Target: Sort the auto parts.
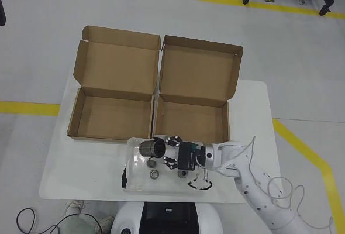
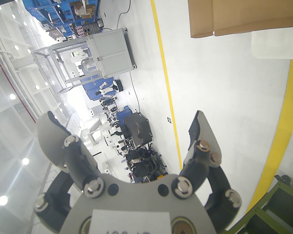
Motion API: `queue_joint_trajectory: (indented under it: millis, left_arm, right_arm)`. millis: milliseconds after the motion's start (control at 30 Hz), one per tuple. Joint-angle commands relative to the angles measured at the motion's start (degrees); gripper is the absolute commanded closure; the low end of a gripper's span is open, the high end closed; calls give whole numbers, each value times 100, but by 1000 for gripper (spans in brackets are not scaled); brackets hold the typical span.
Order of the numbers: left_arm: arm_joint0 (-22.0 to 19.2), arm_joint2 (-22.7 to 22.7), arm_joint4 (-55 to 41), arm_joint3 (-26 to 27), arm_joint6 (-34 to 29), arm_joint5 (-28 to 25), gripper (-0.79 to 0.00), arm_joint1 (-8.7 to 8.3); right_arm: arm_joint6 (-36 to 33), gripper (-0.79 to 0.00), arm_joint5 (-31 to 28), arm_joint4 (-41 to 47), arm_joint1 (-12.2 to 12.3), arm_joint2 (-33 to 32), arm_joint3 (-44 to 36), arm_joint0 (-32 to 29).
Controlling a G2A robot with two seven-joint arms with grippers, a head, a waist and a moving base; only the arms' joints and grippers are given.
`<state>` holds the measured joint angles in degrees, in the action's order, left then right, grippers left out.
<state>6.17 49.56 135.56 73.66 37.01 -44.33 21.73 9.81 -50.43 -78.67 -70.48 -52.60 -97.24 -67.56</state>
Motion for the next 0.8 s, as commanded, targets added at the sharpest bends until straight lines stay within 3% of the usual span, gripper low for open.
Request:
queue_joint_trajectory:
  millis: [0, 533, 767]
  left_arm:
    - [0, 0, 0, 0, 0, 0, -785, 0]
    - [0, 0, 0, 0, 0, 0, -785, 0]
    - [0, 0, 0, 0, 0, 0, -785, 0]
  right_arm:
    - [203, 0, -16, 85, -23, 12, -40, 160]
    - [251, 0, 479, 838, -219, -140, -296, 1459]
    - [918, 0, 553, 1328, -285, -371, -286, 1812]
